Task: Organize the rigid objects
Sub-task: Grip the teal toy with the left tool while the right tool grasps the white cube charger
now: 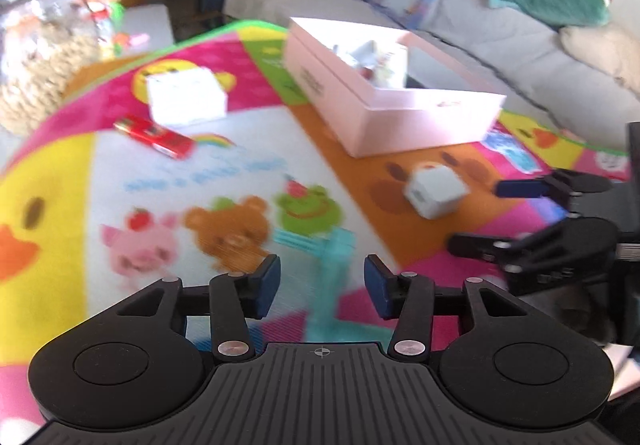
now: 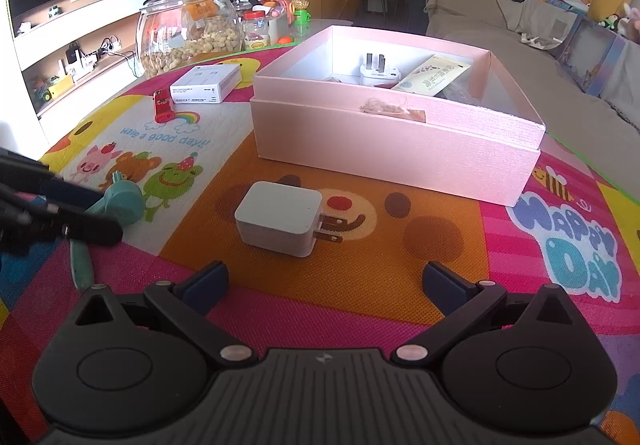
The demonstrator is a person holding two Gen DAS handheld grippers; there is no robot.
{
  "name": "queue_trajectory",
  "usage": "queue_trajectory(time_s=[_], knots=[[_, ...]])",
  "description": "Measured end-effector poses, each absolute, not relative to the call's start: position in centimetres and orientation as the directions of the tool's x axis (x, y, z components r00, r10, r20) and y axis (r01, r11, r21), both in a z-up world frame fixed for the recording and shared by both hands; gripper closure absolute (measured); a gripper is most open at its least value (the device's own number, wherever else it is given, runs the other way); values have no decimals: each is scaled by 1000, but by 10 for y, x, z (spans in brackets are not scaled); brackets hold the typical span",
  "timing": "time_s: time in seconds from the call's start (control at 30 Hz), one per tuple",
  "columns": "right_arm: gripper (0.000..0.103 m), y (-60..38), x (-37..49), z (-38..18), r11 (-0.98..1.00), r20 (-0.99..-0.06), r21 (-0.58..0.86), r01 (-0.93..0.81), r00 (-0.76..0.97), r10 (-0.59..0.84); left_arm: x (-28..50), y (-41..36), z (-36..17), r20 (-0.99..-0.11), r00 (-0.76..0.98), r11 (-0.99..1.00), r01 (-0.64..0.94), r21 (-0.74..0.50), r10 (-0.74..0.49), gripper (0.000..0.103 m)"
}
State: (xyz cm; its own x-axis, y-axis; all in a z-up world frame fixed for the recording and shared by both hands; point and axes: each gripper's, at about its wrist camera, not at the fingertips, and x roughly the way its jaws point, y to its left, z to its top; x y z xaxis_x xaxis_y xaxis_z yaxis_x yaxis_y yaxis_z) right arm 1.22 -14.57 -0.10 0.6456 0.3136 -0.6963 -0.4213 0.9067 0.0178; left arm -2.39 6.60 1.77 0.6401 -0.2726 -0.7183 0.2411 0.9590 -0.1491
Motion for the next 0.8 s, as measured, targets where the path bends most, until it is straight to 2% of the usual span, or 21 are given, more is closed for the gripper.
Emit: queue_trajectory(time_s=[0.27, 0.4, 0.53, 0.63, 0.73, 0.8], knots=[[0, -145, 11, -1, 908, -696, 13, -419, 648, 309, -12, 60, 11, -706, 660, 957, 275, -93, -259, 51], [0, -140, 12, 1, 923, -699, 18, -383, 655, 285, -14, 54, 5, -680, 684, 954, 286, -85, -266, 38], [1, -126, 19, 1, 925, -695, 18, -380, 660, 285, -23, 49, -1, -646, 722, 954, 299, -33, -249, 36], [13, -116, 26, 3, 928, -683, 20, -373, 672, 285, -25, 49, 0, -647, 724, 958, 285, -34, -239, 36], [41, -109, 29, 7, 927, -670, 14, -374, 685, 287, -26, 48, 1, -655, 720, 957, 289, -18, -230, 36], [41, -106, 28, 8, 924, -674, 27, -383, 676, 300, -25, 49, 2, -656, 719, 959, 281, -25, -228, 39]])
